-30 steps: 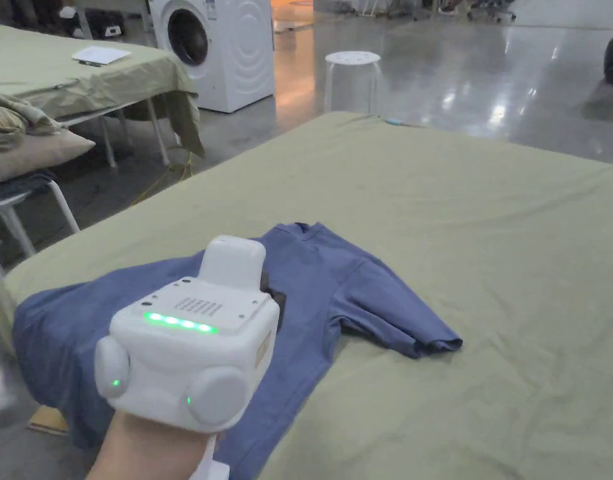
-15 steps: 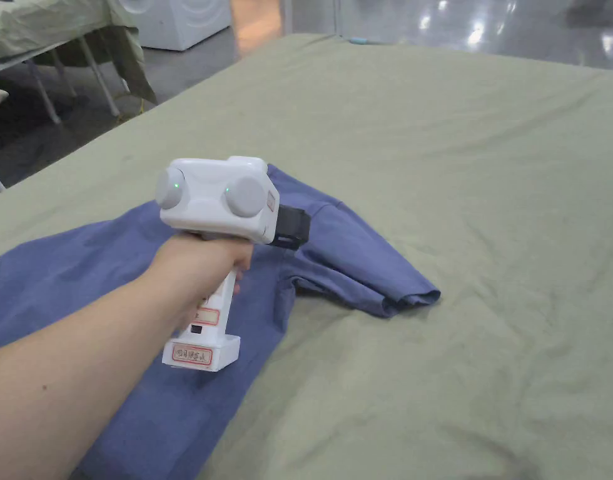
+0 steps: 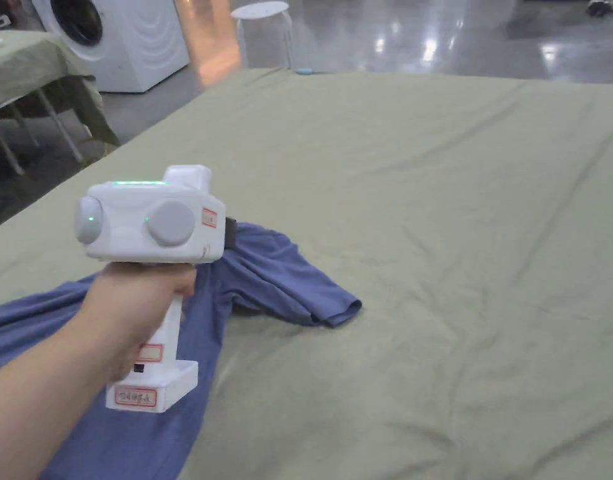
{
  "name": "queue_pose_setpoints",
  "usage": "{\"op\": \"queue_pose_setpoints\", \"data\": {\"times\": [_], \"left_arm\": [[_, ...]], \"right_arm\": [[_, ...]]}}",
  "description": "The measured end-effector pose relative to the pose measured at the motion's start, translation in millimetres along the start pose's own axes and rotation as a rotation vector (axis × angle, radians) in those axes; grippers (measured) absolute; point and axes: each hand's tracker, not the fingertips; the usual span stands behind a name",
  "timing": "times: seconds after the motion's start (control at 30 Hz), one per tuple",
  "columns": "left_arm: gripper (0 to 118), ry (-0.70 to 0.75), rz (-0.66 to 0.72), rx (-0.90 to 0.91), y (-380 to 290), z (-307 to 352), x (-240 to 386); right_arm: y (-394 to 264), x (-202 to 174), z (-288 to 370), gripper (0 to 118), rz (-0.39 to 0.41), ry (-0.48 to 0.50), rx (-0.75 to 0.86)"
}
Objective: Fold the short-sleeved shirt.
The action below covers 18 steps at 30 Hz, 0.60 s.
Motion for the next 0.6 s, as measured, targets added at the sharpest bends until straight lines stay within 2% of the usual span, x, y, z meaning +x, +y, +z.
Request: {"op": "queue_pose_setpoints", "data": {"times": [0.1,0.27,0.43,0.6], "left_arm": [[1,-0.011,0.026,0.127,33.6,55.4,8.1],[1,-0.177,-0.062,0.301,84.7,151.7,71.2],[1,-0.450,-0.183,0.272,95.6,215.0,196.5],[1,-0.650,-0.318,0.210,61.9,233.1,339.8]], "right_arm": [[6.3,8.8,21.6,1,-0.018,-0.036,0.041],[19.3,27.0,63.6,1,-0.076,-0.053,0.103],[32.6,49.6,122.0,1,-0.085,-0.126,0.186],[40.0,77.3,186.0,1,-0.095,-0.256,0.276]]}}
